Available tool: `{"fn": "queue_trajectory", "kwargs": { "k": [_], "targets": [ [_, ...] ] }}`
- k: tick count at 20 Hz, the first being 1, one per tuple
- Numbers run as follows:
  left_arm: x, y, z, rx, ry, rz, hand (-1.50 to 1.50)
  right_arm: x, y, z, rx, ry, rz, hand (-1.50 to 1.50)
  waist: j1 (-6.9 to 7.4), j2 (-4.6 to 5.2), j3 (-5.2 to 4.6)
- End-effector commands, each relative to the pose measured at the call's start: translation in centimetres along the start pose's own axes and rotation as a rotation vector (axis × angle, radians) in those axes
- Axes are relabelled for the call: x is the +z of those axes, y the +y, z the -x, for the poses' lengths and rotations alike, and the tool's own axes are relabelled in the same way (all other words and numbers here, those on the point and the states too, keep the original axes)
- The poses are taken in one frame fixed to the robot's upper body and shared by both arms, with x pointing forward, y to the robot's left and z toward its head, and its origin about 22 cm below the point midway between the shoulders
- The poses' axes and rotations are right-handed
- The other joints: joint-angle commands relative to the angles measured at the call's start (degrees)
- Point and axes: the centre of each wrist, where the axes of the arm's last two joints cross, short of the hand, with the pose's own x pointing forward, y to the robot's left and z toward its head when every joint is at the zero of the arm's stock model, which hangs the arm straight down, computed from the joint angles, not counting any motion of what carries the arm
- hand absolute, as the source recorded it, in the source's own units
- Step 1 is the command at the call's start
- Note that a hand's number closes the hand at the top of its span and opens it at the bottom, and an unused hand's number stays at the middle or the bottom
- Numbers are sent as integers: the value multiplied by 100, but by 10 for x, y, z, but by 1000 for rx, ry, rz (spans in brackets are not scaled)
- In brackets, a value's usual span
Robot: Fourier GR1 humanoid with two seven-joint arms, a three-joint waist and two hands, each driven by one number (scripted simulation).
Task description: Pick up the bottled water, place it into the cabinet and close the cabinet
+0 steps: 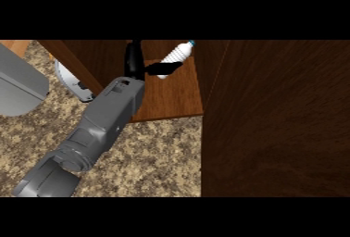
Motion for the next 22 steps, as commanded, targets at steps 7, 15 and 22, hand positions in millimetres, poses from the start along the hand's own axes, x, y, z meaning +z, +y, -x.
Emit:
{"fn": "queue_trajectory", "kwargs": {
  "k": [7,15,22],
  "targets": [
    [-5,-4,-17,303,-138,133,-150,-3,6,-29,-52,-19,11,-150,244,-88,-2],
    [9,-27,-23,365,-125,169,-150,-1,1,-25,-47,-23,35,-150,442,-206,11],
    [32,-29,-10,414,-86,225,-150,1,18,-20,-37,19,46,-150,537,-275,9]
  ]
}}
